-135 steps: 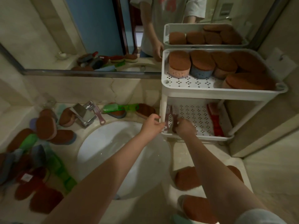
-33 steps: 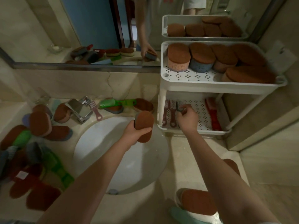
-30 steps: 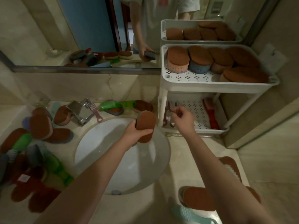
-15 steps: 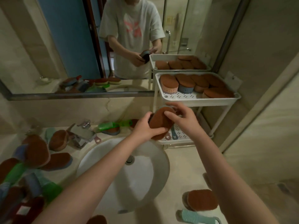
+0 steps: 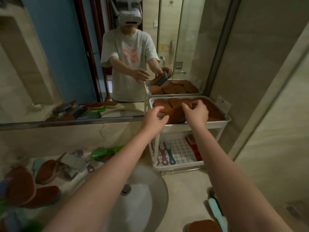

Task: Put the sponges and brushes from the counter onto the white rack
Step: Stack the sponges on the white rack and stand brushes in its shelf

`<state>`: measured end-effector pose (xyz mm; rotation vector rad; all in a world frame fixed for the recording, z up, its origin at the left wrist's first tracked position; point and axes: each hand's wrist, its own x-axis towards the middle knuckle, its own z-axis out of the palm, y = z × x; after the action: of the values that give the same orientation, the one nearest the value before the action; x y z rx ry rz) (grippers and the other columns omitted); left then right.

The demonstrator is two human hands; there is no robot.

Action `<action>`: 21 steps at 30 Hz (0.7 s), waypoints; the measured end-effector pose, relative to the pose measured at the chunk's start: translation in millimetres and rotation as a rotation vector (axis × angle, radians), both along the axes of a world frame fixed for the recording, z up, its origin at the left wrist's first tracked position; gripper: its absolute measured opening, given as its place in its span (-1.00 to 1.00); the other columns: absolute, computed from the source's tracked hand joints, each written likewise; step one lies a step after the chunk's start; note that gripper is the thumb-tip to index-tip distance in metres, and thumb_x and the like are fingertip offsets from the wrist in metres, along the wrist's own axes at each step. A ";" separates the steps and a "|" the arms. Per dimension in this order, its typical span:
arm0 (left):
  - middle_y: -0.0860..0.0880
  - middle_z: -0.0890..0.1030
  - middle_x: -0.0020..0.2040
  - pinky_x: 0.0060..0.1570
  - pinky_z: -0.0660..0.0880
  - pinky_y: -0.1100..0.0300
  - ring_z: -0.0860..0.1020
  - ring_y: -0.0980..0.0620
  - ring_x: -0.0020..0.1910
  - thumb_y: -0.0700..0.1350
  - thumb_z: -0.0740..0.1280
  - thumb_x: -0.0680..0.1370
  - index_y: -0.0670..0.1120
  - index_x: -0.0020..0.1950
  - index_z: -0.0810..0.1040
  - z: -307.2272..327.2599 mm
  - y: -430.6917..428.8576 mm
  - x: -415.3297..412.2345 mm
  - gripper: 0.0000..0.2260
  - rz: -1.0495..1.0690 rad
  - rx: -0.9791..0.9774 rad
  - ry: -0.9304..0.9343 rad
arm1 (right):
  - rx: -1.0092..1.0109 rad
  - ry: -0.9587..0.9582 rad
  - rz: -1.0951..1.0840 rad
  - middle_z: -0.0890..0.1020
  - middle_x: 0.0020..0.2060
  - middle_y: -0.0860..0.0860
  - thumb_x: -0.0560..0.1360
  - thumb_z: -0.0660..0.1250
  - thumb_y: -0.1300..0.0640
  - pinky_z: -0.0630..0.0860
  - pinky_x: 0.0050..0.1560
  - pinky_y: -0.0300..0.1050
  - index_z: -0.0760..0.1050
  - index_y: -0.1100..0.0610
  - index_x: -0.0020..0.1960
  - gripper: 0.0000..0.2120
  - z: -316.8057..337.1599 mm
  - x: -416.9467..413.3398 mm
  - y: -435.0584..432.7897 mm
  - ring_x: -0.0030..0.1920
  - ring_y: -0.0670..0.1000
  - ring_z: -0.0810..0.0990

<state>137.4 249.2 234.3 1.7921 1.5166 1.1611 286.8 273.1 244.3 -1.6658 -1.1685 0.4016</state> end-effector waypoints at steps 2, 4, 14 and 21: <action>-0.04 0.50 0.30 0.26 0.36 0.17 0.43 -0.01 0.30 -0.08 0.32 0.53 -0.07 0.29 0.49 -7.2 5.6 -0.5 -0.67 -0.027 -0.001 0.107 | -0.064 -0.176 -0.015 0.53 0.11 0.09 0.49 0.32 -0.07 0.51 0.13 0.04 0.48 0.14 0.17 -0.64 -4.9 0.9 3.3 0.11 0.12 0.53; -0.02 0.54 0.25 0.29 0.38 0.08 0.43 -0.02 0.29 -0.05 0.30 0.53 -0.07 0.22 0.56 -12.5 9.3 -1.1 -0.72 -0.041 0.034 0.249 | -0.083 -0.409 -0.061 0.49 0.12 0.11 0.49 0.32 0.00 0.50 0.07 0.03 0.48 0.16 0.15 -0.68 -10.5 1.8 3.1 0.13 0.15 0.48; 0.05 0.46 0.37 0.35 0.26 -0.01 0.38 0.02 0.37 -0.03 0.16 0.59 0.01 0.25 0.56 -10.8 16.6 16.8 -0.70 -0.115 0.028 0.464 | 0.172 -0.756 0.024 0.67 -0.10 0.02 0.54 0.22 0.05 0.32 -0.07 0.01 0.66 0.12 -0.08 -0.74 -42.2 23.8 -7.4 0.02 0.13 0.46; 0.06 0.33 0.46 0.41 0.07 -0.15 0.19 0.03 0.48 0.01 0.15 0.60 0.01 0.38 0.40 -13.1 13.5 25.6 -0.65 -0.110 0.000 0.509 | 0.201 -0.693 0.057 0.65 0.04 0.01 0.53 0.24 0.06 0.32 0.03 0.03 0.63 0.10 0.03 -0.77 -46.8 31.0 -13.5 0.13 0.13 0.46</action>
<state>163.0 262.7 221.3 2.2548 1.6527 0.6780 317.7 259.6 197.5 -1.6379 -1.6936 -0.2864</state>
